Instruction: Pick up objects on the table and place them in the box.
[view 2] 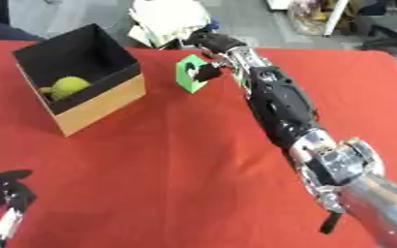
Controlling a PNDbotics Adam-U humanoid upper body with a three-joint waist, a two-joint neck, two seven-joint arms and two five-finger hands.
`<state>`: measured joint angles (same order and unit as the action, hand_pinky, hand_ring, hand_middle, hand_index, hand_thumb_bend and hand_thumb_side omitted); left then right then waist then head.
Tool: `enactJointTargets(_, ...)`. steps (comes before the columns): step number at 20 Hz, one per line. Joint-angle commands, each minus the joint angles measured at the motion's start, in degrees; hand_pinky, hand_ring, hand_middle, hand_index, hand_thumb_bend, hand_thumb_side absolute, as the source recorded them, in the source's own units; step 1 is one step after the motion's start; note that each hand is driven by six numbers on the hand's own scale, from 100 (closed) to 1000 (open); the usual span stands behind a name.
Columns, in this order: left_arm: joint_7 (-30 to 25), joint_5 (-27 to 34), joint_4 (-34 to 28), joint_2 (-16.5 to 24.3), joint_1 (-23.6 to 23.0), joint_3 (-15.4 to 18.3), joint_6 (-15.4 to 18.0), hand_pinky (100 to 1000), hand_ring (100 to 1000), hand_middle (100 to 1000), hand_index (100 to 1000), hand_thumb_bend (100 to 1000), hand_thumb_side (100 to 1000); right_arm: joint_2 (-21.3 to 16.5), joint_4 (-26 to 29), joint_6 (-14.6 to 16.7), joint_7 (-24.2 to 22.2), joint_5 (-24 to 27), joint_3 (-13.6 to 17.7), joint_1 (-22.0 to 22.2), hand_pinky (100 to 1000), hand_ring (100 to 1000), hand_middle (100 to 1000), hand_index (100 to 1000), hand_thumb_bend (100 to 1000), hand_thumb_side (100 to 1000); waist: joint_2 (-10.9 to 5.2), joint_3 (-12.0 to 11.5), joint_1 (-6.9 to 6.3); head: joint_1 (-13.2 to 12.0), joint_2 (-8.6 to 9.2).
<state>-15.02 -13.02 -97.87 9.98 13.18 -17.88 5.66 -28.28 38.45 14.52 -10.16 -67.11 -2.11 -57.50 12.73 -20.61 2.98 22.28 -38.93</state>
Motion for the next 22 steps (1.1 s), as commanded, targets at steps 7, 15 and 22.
enactJointTargets(7, -0.24, 0.37, -0.76, 0.49, 0.31, 0.14, 0.18, 614, 607, 522, 819, 100, 466, -2.43, 3.42, 0.24, -0.07, 3.27, 0.26, -2.03, 930, 993, 1000, 1000, 100, 521, -0.96, 0.11, -0.2, 0.29, 0.66)
enactJointTargets(15, -0.32, 0.31, -0.75, 0.5, 0.32, 0.14, 0.21, 614, 607, 523, 819, 100, 465, -2.01, 4.75, 1.01, -2.19, 4.99, -0.66, -1.82, 928, 988, 1000, 1000, 100, 583, -1.04, 0.3, -0.25, 0.36, 0.69)
enactJointTargets(22, -0.43, 0.35, -0.76, 0.47, 0.34, 0.09, 0.2, 615, 608, 524, 819, 100, 465, -0.18, 4.02, 1.38, -3.32, 3.64, -1.32, -0.97, 931, 991, 1000, 1000, 100, 640, -0.92, 0.27, -0.32, 0.48, 0.62)
